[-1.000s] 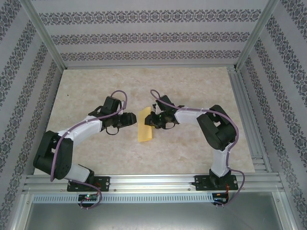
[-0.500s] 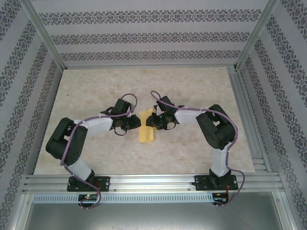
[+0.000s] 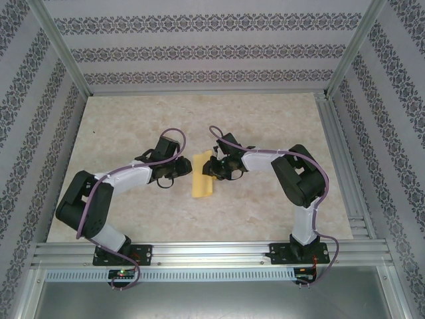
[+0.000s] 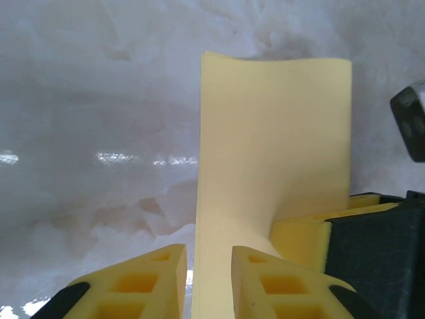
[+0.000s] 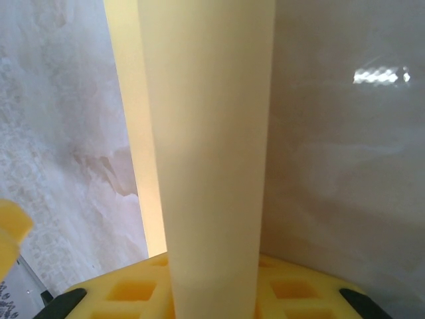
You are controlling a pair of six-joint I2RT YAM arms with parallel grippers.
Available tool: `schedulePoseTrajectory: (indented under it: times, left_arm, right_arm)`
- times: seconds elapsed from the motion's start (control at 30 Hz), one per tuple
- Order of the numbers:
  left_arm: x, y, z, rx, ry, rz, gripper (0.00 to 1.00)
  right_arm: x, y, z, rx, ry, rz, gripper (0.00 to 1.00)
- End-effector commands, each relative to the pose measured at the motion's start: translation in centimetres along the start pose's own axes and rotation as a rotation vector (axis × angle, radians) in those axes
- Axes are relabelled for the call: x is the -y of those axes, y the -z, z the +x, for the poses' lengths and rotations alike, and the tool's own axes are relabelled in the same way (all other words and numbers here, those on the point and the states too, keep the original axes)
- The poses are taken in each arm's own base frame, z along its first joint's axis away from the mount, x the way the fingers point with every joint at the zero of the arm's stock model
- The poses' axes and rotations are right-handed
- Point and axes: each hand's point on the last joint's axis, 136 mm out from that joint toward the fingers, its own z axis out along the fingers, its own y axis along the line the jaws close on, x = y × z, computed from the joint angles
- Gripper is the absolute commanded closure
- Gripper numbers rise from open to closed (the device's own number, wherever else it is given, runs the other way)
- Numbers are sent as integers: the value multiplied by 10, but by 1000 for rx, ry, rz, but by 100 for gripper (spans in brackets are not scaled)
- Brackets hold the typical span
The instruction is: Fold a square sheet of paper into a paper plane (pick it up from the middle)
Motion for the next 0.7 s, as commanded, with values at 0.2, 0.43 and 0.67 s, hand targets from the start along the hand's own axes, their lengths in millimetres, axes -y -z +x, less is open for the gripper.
schedulePoseTrajectory:
  times: [0.2,0.43,0.67]
  left_arm:
    - [3,6,-11,62,36,10,72]
    - [7,4,-9,42,34,33,71]
    - [7,4,-8,37,30,35,71]
  right_arm:
    - [47,-14,6,-13,-82,162,70]
    - [57,-15,9,-14,-111,207,68]
    - [68,-17,12,-13,-148,253,70]
